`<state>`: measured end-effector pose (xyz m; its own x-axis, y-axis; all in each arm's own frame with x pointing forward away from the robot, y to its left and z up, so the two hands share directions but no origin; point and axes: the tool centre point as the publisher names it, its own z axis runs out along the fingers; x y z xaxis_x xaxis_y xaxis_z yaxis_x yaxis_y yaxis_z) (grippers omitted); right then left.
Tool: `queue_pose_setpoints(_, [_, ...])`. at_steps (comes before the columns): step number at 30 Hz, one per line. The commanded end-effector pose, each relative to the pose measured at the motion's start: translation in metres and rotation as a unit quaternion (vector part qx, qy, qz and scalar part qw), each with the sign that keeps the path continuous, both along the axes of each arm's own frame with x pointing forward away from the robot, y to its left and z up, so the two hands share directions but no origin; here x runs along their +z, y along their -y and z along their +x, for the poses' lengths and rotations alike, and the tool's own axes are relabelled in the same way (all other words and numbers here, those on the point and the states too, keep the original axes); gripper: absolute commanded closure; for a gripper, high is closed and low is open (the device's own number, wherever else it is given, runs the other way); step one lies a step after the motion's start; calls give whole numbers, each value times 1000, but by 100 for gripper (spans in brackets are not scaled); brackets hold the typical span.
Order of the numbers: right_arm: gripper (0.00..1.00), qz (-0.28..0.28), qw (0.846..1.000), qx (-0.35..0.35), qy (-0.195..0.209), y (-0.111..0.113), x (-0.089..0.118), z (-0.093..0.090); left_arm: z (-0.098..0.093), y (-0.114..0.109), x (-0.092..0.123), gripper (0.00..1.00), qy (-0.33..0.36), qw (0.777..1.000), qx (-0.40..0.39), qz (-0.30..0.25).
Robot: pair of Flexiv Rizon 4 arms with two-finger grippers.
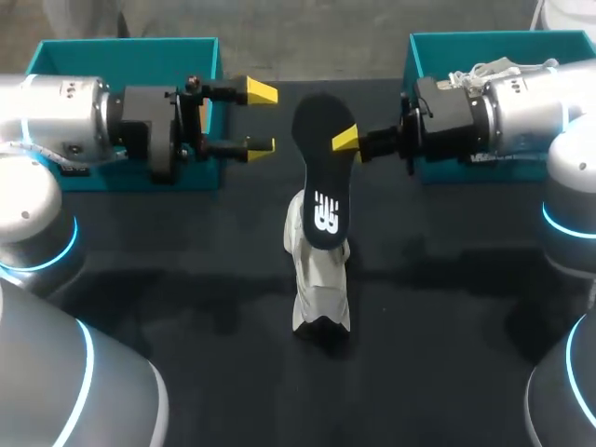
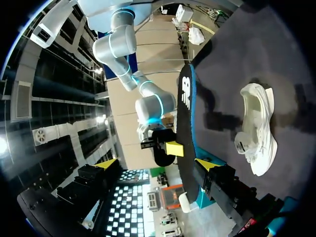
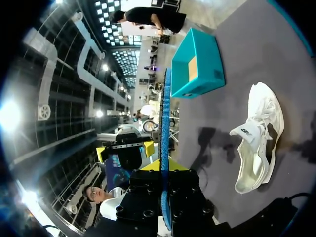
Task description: Take the shoe out of the shoebox, open the shoe tongue, remove and reinsert the insole, then place the shoe into the shoebox
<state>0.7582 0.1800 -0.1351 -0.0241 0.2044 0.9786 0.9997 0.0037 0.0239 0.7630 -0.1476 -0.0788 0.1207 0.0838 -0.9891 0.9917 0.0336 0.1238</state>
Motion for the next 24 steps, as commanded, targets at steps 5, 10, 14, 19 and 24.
queue_pose_setpoints(5, [100, -5, 1000, -4, 3, -8, 5, -5, 6, 9, -2, 0, 12, 1000, 0, 5])
queue_pose_setpoints(10, [100, -6, 1000, -10, 6, -6, 6, -5, 4, 10, -4, 0, 14, 1000, -4, 5])
queue_pose_setpoints(14, [100, -9, 1000, -11, 7, -6, 11, -3, 0, 5, -8, 0, 13, 1000, -3, 5])
queue_pose_setpoints(19, [100, -18, 1000, 1, 12, -7, 20, 0, -2, 1, -14, 0, 10, 1000, 0, 7])
queue_pose_setpoints(24, [100, -9, 1000, 10, 19, -12, 26, 0, 1, 4, -19, 0, 10, 1000, 9, 4])
